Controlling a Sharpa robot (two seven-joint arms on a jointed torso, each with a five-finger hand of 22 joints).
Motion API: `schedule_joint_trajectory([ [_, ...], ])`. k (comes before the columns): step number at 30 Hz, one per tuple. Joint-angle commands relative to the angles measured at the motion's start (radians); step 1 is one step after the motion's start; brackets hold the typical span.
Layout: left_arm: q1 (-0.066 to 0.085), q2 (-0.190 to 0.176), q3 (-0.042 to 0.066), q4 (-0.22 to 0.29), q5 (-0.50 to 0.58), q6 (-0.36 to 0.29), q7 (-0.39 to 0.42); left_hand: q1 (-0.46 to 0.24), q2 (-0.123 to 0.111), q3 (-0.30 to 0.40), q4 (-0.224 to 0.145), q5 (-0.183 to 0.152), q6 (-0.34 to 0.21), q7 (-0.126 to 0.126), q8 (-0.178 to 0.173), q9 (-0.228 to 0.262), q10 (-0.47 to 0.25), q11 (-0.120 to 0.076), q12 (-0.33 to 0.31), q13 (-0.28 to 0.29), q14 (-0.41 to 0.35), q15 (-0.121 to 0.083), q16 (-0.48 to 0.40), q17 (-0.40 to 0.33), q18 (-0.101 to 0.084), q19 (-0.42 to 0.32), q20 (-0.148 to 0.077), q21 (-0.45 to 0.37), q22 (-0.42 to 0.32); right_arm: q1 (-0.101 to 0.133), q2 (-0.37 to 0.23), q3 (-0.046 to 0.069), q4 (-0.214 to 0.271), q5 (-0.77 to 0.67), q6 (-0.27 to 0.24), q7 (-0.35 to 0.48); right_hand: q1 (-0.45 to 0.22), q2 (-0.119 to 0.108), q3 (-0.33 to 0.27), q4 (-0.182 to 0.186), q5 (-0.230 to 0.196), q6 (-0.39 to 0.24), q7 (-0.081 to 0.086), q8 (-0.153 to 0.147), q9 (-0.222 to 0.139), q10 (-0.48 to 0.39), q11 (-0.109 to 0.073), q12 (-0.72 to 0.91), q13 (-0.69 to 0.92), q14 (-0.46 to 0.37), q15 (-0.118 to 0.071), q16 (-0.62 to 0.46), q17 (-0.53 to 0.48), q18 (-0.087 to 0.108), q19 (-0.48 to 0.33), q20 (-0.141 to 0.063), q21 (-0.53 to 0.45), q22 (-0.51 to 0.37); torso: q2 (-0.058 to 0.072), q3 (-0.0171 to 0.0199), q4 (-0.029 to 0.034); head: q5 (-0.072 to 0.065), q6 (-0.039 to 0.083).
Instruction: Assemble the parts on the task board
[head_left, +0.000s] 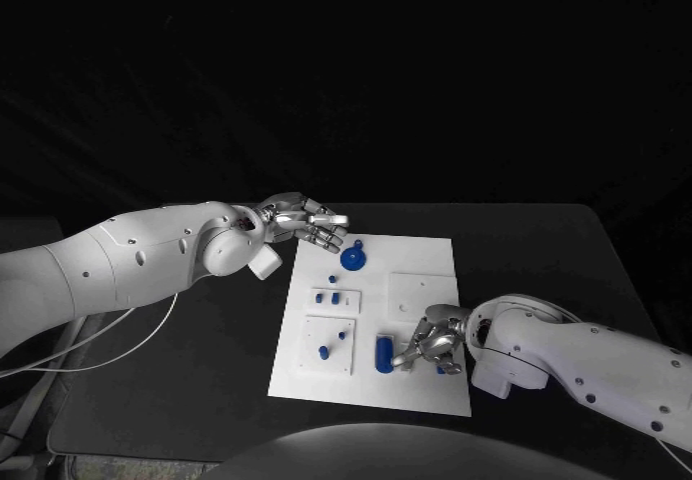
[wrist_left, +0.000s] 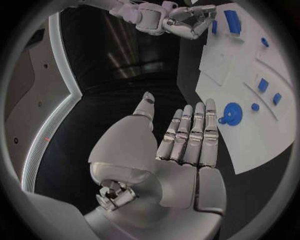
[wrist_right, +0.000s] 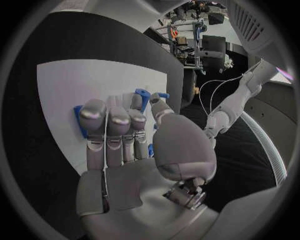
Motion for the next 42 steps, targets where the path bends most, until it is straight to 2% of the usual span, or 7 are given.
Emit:
schedule_joint_trajectory([
  [1,0.000,0.001,0.000,0.003,-0.007,0.011,0.008,-0.004,0.006,0.003,0.002,-0.001,-0.003,-0.002,0.004,0.000,-0.003,-0.001,0.001,0.000,0.004,0.001,0.000,-0.001,0.021,0.003,0.003,-0.001,0.000,-0.002,0.007,0.000,0.001,-0.017,0.030,0.007,-0.017,0.003,0.009,-0.002,-0.002,-0.037,-0.005,-0.011,0.221,0.003,-0.009,-0.002,0.006,-0.001,-0.004,-0.002,-0.003,-0.011,0.003,-0.006,0.001,0.097,0.000,-0.0011,0.0001,-0.006,-0.001],
  [5,0.000,0.002,0.000,0.003,-0.007,0.005,0.013,-0.004,0.006,0.003,0.002,-0.001,-0.003,-0.002,0.004,0.000,-0.003,-0.001,0.001,0.000,0.004,0.001,0.000,-0.001,0.021,0.003,0.003,-0.001,0.000,-0.009,0.022,0.000,-0.005,-0.028,0.022,-0.013,-0.019,0.006,0.010,-0.004,0.003,-0.013,-0.014,-0.009,0.306,-0.002,-0.014,-0.011,0.002,-0.002,-0.010,-0.008,-0.011,-0.010,0.004,-0.007,-0.005,0.096,0.000,-0.0006,0.0005,-0.007,-0.001],
  [6,0.000,0.002,0.000,0.003,-0.007,0.005,0.014,-0.004,0.006,0.003,0.002,-0.001,-0.003,-0.002,0.004,0.000,-0.003,-0.001,0.001,0.000,0.004,0.001,0.000,-0.001,0.021,0.003,0.003,-0.001,0.000,-0.012,0.027,0.000,-0.006,-0.031,0.019,-0.017,-0.027,0.014,0.006,-0.008,0.007,-0.021,-0.018,-0.009,0.392,0.001,-0.016,-0.017,-0.003,-0.002,-0.012,-0.014,-0.020,-0.011,0.005,-0.010,-0.013,0.094,0.000,-0.0006,0.0012,-0.007,0.000],
  [9,0.000,0.002,0.000,0.002,-0.006,0.004,0.016,-0.003,0.009,0.003,0.001,-0.001,-0.004,-0.002,0.004,0.000,-0.002,-0.001,0.001,0.000,0.004,0.001,0.000,0.000,0.020,0.002,0.003,-0.002,0.000,-0.020,0.037,-0.001,-0.009,-0.036,0.015,-0.025,-0.036,0.024,0.010,-0.016,0.008,-0.009,-0.019,-0.056,0.490,0.004,-0.018,-0.015,-0.002,-0.002,-0.012,-0.014,-0.028,-0.013,0.008,-0.010,-0.017,0.095,0.001,0.0000,0.0030,-0.006,-0.002],
  [26,0.000,-0.002,0.000,0.003,-0.004,-0.002,0.019,-0.002,0.012,0.002,-0.001,-0.001,0.001,-0.002,0.004,0.000,-0.001,-0.001,0.001,0.000,0.006,0.000,0.000,0.000,0.020,0.002,0.002,-0.001,0.000,-0.052,0.073,-0.001,-0.051,-0.073,-0.041,-0.060,-0.026,0.076,0.040,-0.081,-0.001,-0.014,-0.024,-0.060,0.497,0.008,-0.022,-0.015,-0.001,-0.005,-0.016,-0.011,-0.040,-0.014,0.011,-0.015,-0.016,0.096,0.000,-0.0008,0.0016,0.003,-0.009],
  [36,0.000,-0.009,0.000,0.005,0.001,0.001,0.014,-0.002,0.013,0.001,-0.002,-0.001,0.001,-0.002,0.004,0.000,-0.001,-0.001,0.001,0.000,0.005,0.000,0.000,0.000,0.020,0.002,0.002,-0.001,0.000,-0.054,0.080,0.000,-0.085,-0.054,-0.108,-0.050,-0.074,0.115,0.052,-0.047,-0.002,-0.015,-0.024,-0.058,0.505,0.012,-0.023,-0.010,0.006,-0.005,-0.019,-0.009,-0.036,-0.016,0.015,-0.019,-0.001,0.099,0.001,-0.0012,0.0009,0.007,-0.012],
  [42,0.000,-0.011,0.000,0.006,0.001,0.003,0.011,-0.002,0.014,0.000,-0.004,-0.001,0.001,-0.002,0.004,0.000,-0.001,-0.001,0.001,0.000,0.005,0.000,0.000,0.000,0.020,0.002,0.002,-0.001,0.000,-0.054,0.080,0.000,-0.097,-0.032,-0.105,-0.050,-0.116,0.101,0.104,-0.036,-0.001,-0.016,-0.025,-0.058,0.527,0.014,-0.024,-0.005,0.017,-0.004,-0.020,-0.009,-0.037,-0.015,0.014,-0.019,-0.002,0.098,0.000,-0.0012,0.0010,0.006,-0.014],
])
